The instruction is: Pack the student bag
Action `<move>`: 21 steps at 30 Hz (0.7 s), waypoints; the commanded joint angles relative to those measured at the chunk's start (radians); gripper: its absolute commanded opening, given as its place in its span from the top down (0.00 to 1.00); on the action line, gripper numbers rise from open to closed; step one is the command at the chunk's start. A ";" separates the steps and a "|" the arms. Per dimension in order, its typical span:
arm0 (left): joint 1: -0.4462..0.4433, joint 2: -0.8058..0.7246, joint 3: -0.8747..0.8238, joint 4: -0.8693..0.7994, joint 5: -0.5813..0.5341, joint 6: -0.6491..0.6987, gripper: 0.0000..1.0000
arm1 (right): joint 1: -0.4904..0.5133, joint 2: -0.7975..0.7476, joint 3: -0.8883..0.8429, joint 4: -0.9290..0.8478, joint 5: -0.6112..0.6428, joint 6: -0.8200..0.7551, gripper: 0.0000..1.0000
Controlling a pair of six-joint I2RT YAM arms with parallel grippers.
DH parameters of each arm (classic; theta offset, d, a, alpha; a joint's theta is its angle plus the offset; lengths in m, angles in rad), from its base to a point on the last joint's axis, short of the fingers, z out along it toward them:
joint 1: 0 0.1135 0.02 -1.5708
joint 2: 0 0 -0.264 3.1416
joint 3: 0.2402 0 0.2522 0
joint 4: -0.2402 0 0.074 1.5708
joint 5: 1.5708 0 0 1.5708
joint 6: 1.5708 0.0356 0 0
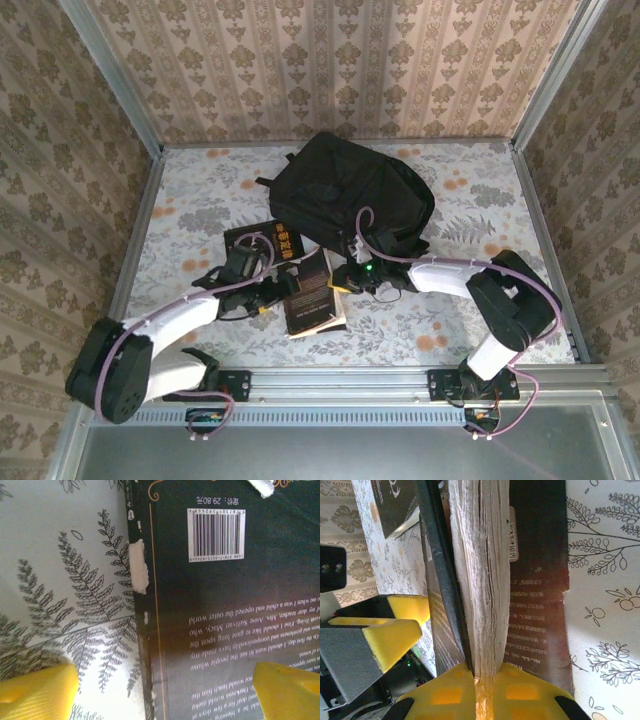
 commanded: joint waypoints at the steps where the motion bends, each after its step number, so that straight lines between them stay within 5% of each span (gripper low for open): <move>1: -0.002 0.060 -0.003 0.144 0.077 -0.043 0.11 | -0.008 0.013 -0.018 0.153 -0.073 0.081 1.00; 9: -0.016 0.089 -0.003 0.305 0.113 -0.125 0.24 | -0.008 0.049 -0.063 0.258 -0.090 0.135 1.00; 15: -0.028 0.016 -0.030 0.385 0.099 -0.177 0.44 | -0.007 0.044 -0.052 0.244 -0.087 0.118 1.00; 18: -0.031 -0.027 -0.044 0.397 0.086 -0.187 0.60 | -0.008 0.028 -0.041 0.218 -0.074 0.105 1.00; 21: -0.031 -0.092 -0.063 0.404 0.068 -0.197 0.89 | -0.007 0.003 -0.036 0.190 -0.053 0.095 0.97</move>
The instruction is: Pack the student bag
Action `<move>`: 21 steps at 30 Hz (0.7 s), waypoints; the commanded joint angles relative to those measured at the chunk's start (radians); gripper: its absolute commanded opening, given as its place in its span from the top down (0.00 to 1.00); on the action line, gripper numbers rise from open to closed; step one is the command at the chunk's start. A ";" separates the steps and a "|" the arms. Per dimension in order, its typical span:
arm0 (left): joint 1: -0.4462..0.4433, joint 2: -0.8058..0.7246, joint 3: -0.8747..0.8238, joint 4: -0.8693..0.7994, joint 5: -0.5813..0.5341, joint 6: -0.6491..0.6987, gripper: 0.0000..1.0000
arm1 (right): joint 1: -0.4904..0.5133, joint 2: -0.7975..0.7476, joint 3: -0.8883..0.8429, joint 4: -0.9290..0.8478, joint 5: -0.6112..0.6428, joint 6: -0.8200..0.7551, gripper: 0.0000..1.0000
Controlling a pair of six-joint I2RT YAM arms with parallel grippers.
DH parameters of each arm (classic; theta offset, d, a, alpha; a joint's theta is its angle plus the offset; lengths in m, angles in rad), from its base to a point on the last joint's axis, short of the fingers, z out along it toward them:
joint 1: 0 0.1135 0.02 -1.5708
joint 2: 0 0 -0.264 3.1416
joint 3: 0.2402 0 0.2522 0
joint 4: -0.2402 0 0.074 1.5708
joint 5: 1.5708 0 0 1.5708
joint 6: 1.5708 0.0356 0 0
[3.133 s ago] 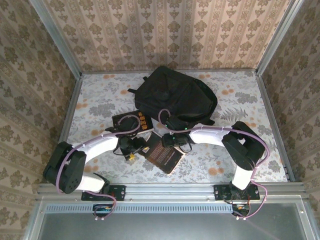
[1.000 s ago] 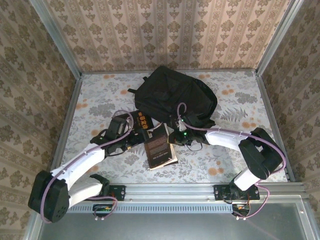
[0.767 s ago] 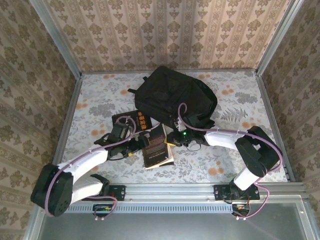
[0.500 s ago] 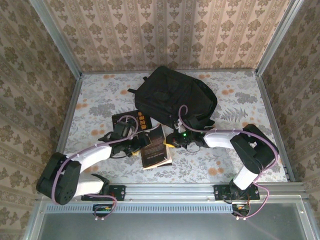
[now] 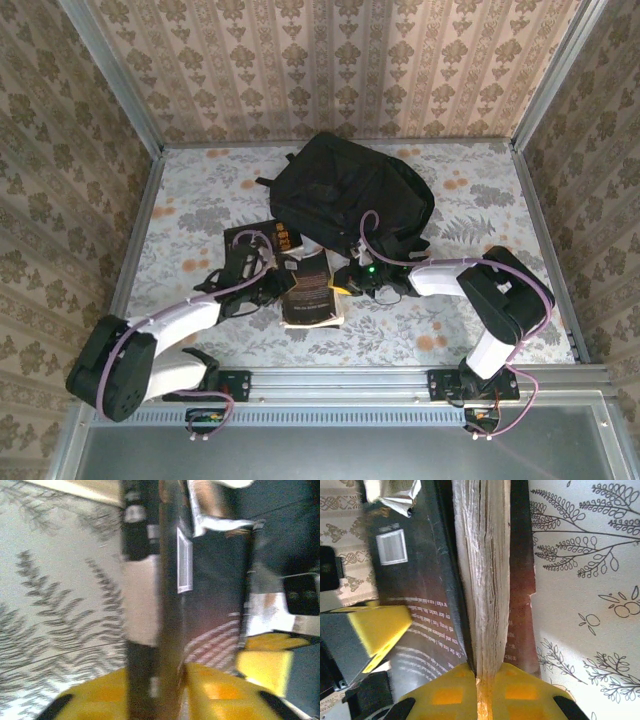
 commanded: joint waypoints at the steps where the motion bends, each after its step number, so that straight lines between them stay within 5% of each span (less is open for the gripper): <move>1: -0.016 -0.089 -0.006 0.111 0.021 -0.018 1.00 | 0.006 -0.049 0.030 0.007 0.007 -0.009 0.90; 10: -0.027 -0.445 0.026 -0.037 -0.156 -0.036 1.00 | 0.007 -0.278 -0.043 -0.065 0.186 -0.011 0.25; 15: -0.028 -0.584 0.067 -0.046 -0.303 -0.032 1.00 | 0.021 -0.402 -0.181 0.341 0.198 0.175 0.09; 21: -0.030 -0.590 0.113 0.060 -0.438 -0.078 1.00 | 0.125 -0.441 -0.164 0.512 0.304 0.264 0.00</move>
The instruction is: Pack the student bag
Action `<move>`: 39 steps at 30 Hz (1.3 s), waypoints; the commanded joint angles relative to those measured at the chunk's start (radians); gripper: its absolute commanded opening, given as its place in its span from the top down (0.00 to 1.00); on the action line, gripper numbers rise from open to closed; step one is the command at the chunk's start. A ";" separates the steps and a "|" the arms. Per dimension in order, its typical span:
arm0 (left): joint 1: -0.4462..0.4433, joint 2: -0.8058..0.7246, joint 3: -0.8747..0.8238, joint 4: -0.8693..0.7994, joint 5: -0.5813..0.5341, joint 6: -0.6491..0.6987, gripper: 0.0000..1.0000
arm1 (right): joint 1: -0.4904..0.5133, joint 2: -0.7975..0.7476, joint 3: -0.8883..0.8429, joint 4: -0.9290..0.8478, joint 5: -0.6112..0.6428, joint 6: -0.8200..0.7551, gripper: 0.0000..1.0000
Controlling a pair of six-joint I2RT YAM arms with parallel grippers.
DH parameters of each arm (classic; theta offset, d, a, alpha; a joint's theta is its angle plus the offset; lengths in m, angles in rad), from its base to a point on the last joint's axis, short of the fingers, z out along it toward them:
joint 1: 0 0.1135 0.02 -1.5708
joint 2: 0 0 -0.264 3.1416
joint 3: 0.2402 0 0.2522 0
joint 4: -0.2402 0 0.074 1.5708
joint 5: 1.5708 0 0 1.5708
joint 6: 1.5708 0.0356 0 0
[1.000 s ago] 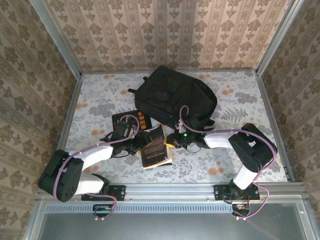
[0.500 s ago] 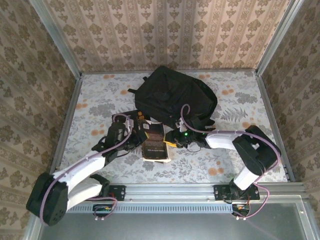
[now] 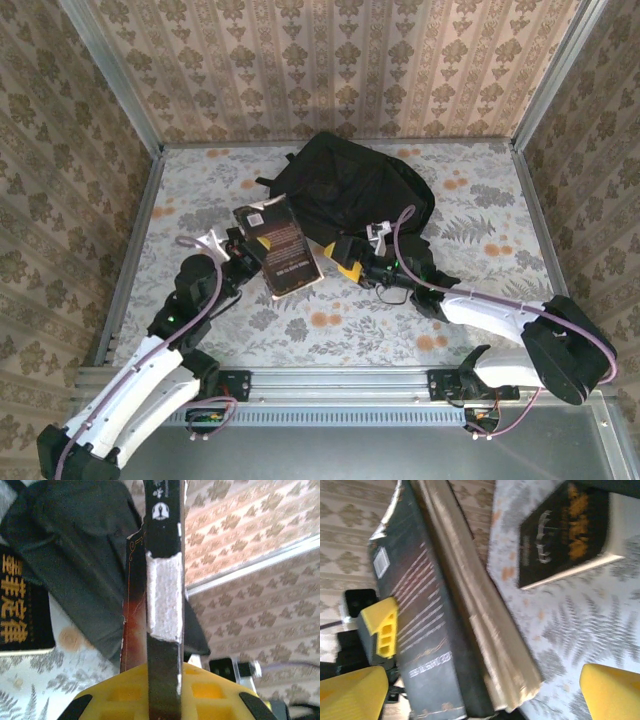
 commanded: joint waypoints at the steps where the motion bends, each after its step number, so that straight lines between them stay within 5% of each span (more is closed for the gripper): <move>1: -0.005 0.004 0.061 0.146 -0.116 -0.051 1.00 | 0.066 -0.024 0.020 0.193 0.093 0.084 0.00; 7: -0.033 0.041 0.075 0.261 -0.231 -0.095 1.00 | 0.109 0.072 0.020 0.436 0.185 0.237 0.00; 20: -0.095 0.090 0.124 0.331 -0.343 -0.126 1.00 | 0.207 0.258 0.150 0.562 0.287 0.260 0.04; 23: -0.115 0.092 0.125 0.320 -0.368 -0.144 1.00 | 0.235 0.289 0.182 0.566 0.351 0.229 0.13; 30: -0.166 0.059 0.085 0.319 -0.418 -0.167 1.00 | 0.240 0.325 0.238 0.562 0.469 0.172 0.57; 39: -0.199 -0.022 0.009 0.268 -0.434 -0.181 1.00 | 0.194 0.321 0.247 0.530 0.497 0.136 0.68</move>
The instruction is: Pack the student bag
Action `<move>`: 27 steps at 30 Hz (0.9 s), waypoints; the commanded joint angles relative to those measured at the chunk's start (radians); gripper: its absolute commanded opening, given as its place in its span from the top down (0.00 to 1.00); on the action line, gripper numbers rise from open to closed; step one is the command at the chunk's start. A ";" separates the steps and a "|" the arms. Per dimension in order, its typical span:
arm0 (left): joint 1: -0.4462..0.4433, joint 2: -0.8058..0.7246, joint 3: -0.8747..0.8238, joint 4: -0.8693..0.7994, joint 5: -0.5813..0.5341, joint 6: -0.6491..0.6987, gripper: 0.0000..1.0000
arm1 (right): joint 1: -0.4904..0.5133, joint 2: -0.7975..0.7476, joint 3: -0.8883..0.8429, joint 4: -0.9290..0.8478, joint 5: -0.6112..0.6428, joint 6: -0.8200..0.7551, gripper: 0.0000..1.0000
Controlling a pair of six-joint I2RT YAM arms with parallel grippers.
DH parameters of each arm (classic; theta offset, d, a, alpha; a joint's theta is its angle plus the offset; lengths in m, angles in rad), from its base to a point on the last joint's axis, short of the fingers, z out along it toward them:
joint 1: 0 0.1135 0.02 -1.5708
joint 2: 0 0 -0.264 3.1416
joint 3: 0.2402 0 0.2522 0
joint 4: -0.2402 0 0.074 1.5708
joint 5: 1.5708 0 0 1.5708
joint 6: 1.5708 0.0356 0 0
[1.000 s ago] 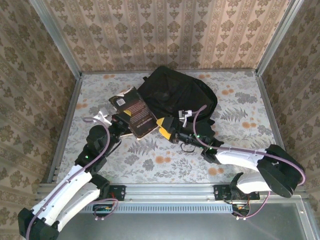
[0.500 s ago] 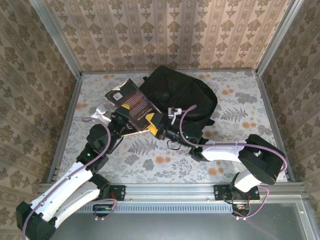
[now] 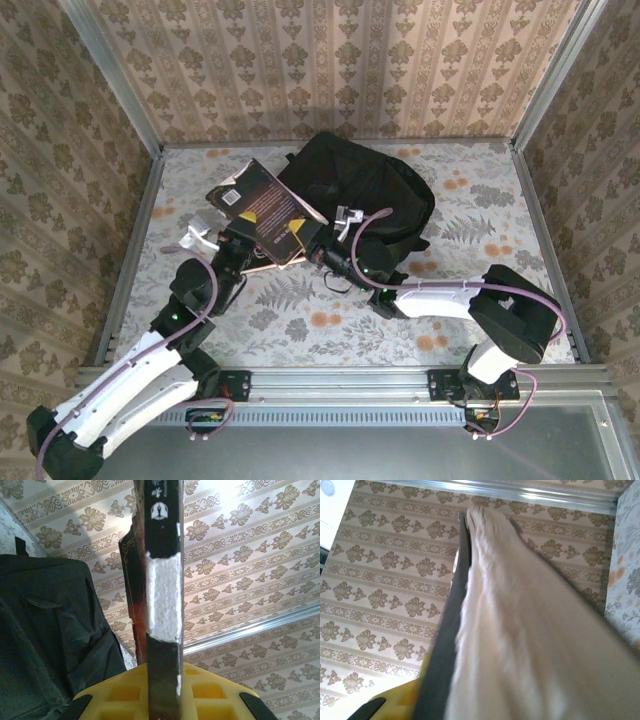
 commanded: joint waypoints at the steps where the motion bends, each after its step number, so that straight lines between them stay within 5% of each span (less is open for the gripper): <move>1: -0.019 -0.047 -0.038 0.025 -0.024 -0.027 1.00 | -0.031 0.002 0.021 0.014 0.055 -0.032 0.68; 3: -0.026 -0.063 -0.054 0.008 -0.034 -0.036 1.00 | -0.034 -0.001 0.019 0.008 0.056 -0.033 0.70; 8: -0.043 -0.061 -0.060 -0.025 -0.031 -0.012 1.00 | -0.035 -0.014 0.036 -0.015 0.020 -0.063 1.00; 15: -0.046 -0.083 -0.031 -0.130 -0.022 0.117 0.50 | -0.064 -0.160 -0.036 -0.176 0.065 -0.153 1.00; 20: -0.040 -0.007 0.103 -0.292 0.025 0.344 0.41 | -0.156 -0.393 -0.083 -0.520 0.102 -0.265 1.00; 27: -0.029 0.460 0.574 -0.602 0.234 0.790 0.29 | -0.306 -0.758 -0.111 -1.091 0.273 -0.433 1.00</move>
